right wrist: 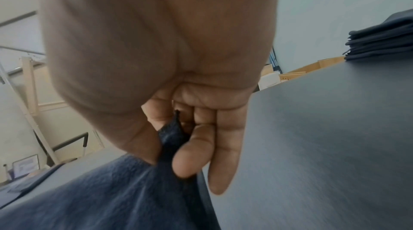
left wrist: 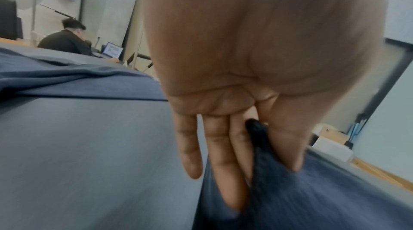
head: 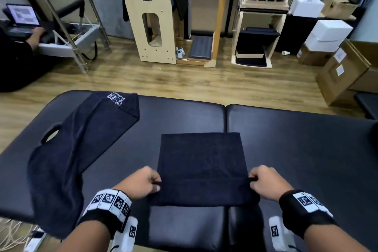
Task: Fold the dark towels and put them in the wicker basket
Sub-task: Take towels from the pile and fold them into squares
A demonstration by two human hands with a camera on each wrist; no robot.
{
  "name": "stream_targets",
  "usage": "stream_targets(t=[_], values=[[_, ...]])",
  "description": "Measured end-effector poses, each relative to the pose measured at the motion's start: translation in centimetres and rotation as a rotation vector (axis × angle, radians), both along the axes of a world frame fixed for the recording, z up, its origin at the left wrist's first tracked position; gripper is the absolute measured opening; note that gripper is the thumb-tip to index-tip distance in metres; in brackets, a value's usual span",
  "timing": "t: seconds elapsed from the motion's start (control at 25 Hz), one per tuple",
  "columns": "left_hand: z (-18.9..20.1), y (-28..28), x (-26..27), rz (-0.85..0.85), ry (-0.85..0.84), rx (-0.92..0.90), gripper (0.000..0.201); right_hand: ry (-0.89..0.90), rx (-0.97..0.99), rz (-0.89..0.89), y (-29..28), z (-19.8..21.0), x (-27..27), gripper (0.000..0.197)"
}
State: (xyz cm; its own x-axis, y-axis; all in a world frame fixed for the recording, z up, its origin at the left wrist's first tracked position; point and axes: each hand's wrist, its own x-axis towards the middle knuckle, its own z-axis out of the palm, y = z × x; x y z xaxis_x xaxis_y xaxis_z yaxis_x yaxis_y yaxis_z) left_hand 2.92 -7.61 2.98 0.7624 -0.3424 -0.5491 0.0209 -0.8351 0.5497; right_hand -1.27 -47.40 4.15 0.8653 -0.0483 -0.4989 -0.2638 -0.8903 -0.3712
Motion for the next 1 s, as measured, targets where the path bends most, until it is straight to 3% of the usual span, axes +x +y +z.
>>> stream_targets(t=[0.12, 0.32, 0.4, 0.48, 0.52, 0.64, 0.72, 0.88, 1.0], values=[[0.8, -0.8, 4.2, 0.087, -0.141, 0.009, 0.009, -0.099, -0.014, -0.061, -0.2, 1.1, 3.5, 0.011], [0.8, -1.9, 11.8, 0.219, -0.274, 0.021, 0.008, -0.209, -0.020, -0.164, -0.1, 1.5, 10.8, 0.009], [-0.1, -2.2, 14.1, 0.249, -0.305, 0.060, 0.013, -0.229, -0.055, -0.170, 0.0, 0.6, 13.4, 0.025], [-1.6, -2.8, 15.4, 0.174, -0.352, 0.129, 0.029, -0.171, -0.102, -0.108, 0.5, -0.6, 14.8, 0.049], [-2.4, -3.3, 15.8, 0.091, -0.376, 0.142, 0.029, -0.121, -0.124, -0.062, 1.1, -1.4, 14.8, 0.052], [-4.2, -4.8, 16.3, -0.200, -0.344, 0.204, 0.021, 0.014, -0.119, 0.088, 2.7, -4.1, 12.8, 0.038], [-4.9, -5.2, 16.3, -0.319, -0.315, 0.320, 0.026, 0.044, -0.098, 0.125, 3.8, -5.3, 10.9, 0.044], [-5.4, -4.8, 15.4, -0.364, -0.376, 0.500, 0.039, -0.055, -0.116, 0.101, 5.2, -6.2, 9.0, 0.056], [-5.2, -4.1, 13.5, -0.372, -0.364, 0.563, 0.045, -0.100, -0.122, 0.107, 6.0, -6.0, 8.6, 0.053]])
